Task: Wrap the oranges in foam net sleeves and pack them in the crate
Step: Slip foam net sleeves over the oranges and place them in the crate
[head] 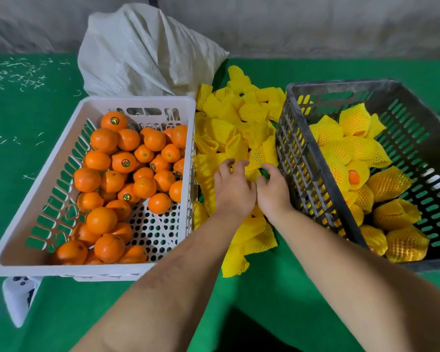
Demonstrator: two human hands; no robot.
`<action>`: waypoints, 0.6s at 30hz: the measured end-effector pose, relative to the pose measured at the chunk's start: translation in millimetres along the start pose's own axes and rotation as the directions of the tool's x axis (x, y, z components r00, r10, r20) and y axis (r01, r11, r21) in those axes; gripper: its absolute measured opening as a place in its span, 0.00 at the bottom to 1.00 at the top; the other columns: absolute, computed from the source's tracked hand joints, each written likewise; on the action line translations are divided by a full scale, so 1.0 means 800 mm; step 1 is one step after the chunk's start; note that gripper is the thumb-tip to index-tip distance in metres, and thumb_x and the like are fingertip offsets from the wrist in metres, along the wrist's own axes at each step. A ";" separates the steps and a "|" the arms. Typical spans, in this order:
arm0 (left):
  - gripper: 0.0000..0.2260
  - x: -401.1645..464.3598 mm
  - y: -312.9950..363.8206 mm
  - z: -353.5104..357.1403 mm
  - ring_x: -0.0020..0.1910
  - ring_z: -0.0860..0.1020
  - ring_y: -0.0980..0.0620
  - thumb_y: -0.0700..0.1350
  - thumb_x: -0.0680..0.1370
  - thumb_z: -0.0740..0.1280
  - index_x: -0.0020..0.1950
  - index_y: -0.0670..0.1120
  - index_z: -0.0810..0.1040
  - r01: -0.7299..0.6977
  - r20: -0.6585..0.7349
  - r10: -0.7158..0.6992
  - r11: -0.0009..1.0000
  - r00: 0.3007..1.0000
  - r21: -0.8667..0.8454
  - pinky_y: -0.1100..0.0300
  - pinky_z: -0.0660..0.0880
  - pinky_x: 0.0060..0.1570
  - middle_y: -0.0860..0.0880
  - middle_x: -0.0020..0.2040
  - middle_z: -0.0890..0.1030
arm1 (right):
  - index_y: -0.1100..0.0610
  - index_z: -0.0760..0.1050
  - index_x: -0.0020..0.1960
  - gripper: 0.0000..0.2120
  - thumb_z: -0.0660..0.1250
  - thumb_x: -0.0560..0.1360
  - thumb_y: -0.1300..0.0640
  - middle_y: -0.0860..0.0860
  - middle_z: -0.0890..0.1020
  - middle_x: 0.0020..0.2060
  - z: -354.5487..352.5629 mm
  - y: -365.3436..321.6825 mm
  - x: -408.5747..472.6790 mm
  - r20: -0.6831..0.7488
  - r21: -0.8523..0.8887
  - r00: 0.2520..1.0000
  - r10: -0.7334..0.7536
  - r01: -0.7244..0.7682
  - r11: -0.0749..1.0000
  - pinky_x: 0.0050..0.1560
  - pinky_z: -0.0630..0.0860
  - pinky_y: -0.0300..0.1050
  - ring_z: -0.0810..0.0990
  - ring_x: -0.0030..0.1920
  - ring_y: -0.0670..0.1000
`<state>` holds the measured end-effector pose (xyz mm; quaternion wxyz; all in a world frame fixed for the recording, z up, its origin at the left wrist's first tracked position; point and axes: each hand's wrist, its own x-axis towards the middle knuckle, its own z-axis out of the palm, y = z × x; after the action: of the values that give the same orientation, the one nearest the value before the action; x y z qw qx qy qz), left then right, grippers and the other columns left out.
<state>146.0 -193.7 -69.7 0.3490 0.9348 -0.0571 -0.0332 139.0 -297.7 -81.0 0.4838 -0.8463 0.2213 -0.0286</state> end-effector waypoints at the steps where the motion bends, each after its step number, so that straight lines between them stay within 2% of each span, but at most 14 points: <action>1: 0.26 0.018 0.002 -0.004 0.78 0.60 0.39 0.48 0.82 0.67 0.80 0.50 0.67 -0.025 0.005 0.025 0.996 1.000 0.081 0.49 0.56 0.77 0.42 0.79 0.61 | 0.55 0.68 0.76 0.23 0.60 0.81 0.61 0.58 0.72 0.72 -0.003 -0.006 0.015 0.003 -0.061 1.000 -0.008 0.008 0.998 0.71 0.69 0.57 0.71 0.71 0.60; 3: 0.31 0.055 0.003 -0.012 0.80 0.56 0.37 0.53 0.81 0.68 0.82 0.51 0.62 -0.063 0.025 0.058 0.964 0.998 0.257 0.47 0.54 0.79 0.40 0.81 0.58 | 0.56 0.64 0.78 0.27 0.63 0.80 0.61 0.60 0.64 0.76 -0.009 -0.018 0.047 0.054 -0.187 0.998 -0.030 0.040 0.982 0.72 0.67 0.56 0.68 0.73 0.62; 6: 0.38 0.106 -0.001 -0.022 0.83 0.45 0.32 0.55 0.80 0.71 0.84 0.52 0.54 -0.077 0.092 0.039 0.882 0.995 0.465 0.36 0.44 0.81 0.39 0.84 0.48 | 0.51 0.52 0.81 0.35 0.65 0.80 0.59 0.56 0.44 0.81 -0.011 -0.029 0.093 0.228 -0.430 0.974 -0.007 0.107 0.896 0.72 0.68 0.58 0.64 0.75 0.65; 8: 0.42 0.137 -0.010 -0.026 0.82 0.38 0.29 0.54 0.80 0.70 0.86 0.54 0.47 -0.074 0.103 0.021 0.837 0.994 0.542 0.31 0.37 0.78 0.39 0.85 0.41 | 0.47 0.47 0.82 0.40 0.68 0.79 0.58 0.52 0.39 0.81 -0.009 -0.036 0.126 0.278 -0.545 0.960 -0.015 0.171 0.820 0.72 0.67 0.61 0.59 0.77 0.67; 10: 0.47 0.166 -0.019 -0.025 0.81 0.35 0.27 0.55 0.79 0.71 0.86 0.56 0.40 -0.057 0.133 -0.020 0.835 0.991 0.548 0.29 0.38 0.78 0.39 0.84 0.34 | 0.45 0.45 0.82 0.43 0.70 0.78 0.56 0.51 0.38 0.81 -0.007 -0.042 0.156 0.274 -0.606 0.962 -0.020 0.189 0.773 0.72 0.67 0.64 0.55 0.78 0.68; 13: 0.53 0.200 -0.034 -0.013 0.81 0.38 0.25 0.60 0.77 0.74 0.84 0.59 0.34 -0.019 0.255 -0.137 0.851 0.957 0.525 0.28 0.44 0.78 0.41 0.82 0.27 | 0.40 0.37 0.82 0.52 0.73 0.76 0.55 0.51 0.31 0.80 0.005 -0.041 0.195 0.347 -0.690 0.938 0.016 0.243 0.682 0.70 0.68 0.67 0.47 0.79 0.69; 15: 0.54 0.222 -0.041 0.001 0.81 0.40 0.25 0.63 0.76 0.74 0.84 0.61 0.34 0.024 0.329 -0.227 0.853 0.916 0.522 0.28 0.45 0.78 0.43 0.82 0.27 | 0.37 0.30 0.79 0.58 0.75 0.75 0.55 0.50 0.24 0.77 0.015 -0.036 0.220 0.410 -0.729 0.911 0.041 0.300 0.615 0.69 0.69 0.68 0.40 0.80 0.69; 18: 0.53 0.252 -0.051 0.026 0.82 0.46 0.25 0.66 0.75 0.73 0.84 0.62 0.36 0.039 0.374 -0.303 0.820 0.877 0.571 0.27 0.49 0.76 0.43 0.84 0.31 | 0.35 0.26 0.77 0.61 0.77 0.73 0.53 0.51 0.22 0.76 0.029 -0.019 0.252 0.430 -0.742 0.899 0.086 0.298 0.600 0.66 0.72 0.66 0.43 0.79 0.69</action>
<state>347.0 -202.7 -116.9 0.0401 0.9625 -0.0565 -0.2622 332.1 -353.7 -114.1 0.0910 -0.9685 0.0479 0.2270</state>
